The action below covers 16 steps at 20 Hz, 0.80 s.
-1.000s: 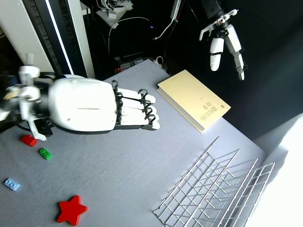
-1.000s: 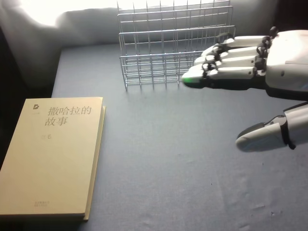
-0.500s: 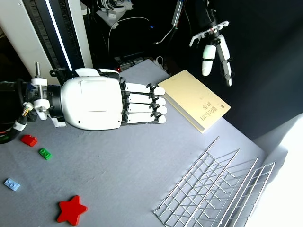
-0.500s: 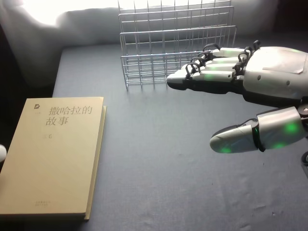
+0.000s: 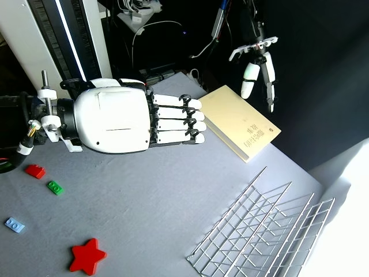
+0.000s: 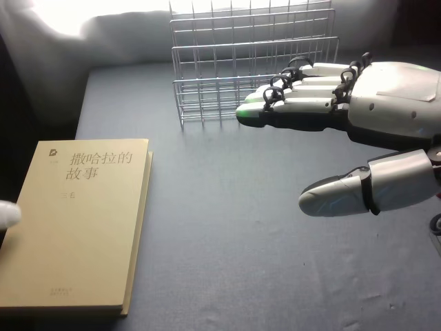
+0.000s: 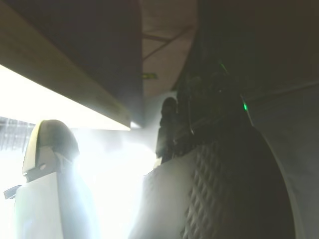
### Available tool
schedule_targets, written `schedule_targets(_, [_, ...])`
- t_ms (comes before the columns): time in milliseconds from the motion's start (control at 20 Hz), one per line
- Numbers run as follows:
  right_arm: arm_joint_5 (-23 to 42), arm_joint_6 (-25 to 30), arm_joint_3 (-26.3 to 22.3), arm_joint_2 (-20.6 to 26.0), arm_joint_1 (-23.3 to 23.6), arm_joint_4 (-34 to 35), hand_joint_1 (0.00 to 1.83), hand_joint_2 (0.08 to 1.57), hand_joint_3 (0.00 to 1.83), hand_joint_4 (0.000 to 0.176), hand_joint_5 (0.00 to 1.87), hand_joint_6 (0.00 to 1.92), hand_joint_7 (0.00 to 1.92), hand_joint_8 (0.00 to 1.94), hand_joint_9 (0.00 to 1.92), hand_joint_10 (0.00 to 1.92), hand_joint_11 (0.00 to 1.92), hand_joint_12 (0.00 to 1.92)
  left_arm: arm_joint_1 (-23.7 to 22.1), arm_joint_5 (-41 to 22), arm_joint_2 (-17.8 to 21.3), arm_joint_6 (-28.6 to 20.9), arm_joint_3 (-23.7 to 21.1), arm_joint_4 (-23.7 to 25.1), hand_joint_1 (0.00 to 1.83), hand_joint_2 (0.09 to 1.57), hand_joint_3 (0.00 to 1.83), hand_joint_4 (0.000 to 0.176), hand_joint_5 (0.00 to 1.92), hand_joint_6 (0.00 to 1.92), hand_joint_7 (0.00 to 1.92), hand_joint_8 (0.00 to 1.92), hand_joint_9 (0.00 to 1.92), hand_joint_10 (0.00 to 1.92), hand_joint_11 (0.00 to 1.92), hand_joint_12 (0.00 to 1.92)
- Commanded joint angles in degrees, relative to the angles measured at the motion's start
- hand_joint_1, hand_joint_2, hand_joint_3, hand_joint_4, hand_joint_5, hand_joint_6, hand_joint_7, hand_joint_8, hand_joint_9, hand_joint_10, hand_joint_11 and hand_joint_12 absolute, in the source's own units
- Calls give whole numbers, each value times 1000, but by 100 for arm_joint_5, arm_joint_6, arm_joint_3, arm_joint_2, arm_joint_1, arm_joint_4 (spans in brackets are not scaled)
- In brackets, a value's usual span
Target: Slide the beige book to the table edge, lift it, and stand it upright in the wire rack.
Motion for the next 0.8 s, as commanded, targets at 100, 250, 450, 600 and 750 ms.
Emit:
schedule_targets(100, [657, -3, -28, 22, 73, 238, 141, 1153, 2, 0, 130, 2, 146, 3, 141, 4, 0, 548, -351, -275, -80, -47, 221, 82, 651, 973, 0, 64, 138, 0, 151, 1, 193, 4, 0, 660])
schedule_targets(250, [665, -7, -38, 28, 73, 226, 153, 1154, 1, 0, 129, 0, 145, 1, 143, 2, 0, 561, -657, -147, -214, -47, 382, 144, 650, 971, 0, 63, 127, 0, 142, 0, 187, 1, 0, 664])
schedule_targets(450, [665, -9, -40, 29, 73, 226, 159, 1149, 0, 0, 158, 9, 141, 1, 147, 3, 0, 552, -853, 12, -352, -47, 532, 154, 625, 973, 0, 67, 103, 2, 132, 1, 185, 1, 0, 686])
schedule_targets(600, [665, -9, -42, 30, 72, 226, 159, 1147, 0, 0, 145, 1, 130, 0, 157, 4, 0, 540, -925, 120, -429, -47, 627, 208, 655, 962, 0, 66, 120, 7, 134, 4, 194, 6, 0, 714])
schedule_targets(750, [668, -9, -47, 33, 70, 225, 176, 1150, 0, 0, 138, 0, 127, 1, 149, 1, 0, 514, -925, 142, -495, -47, 692, 209, 663, 961, 0, 68, 118, 3, 133, 1, 189, 2, 0, 700])
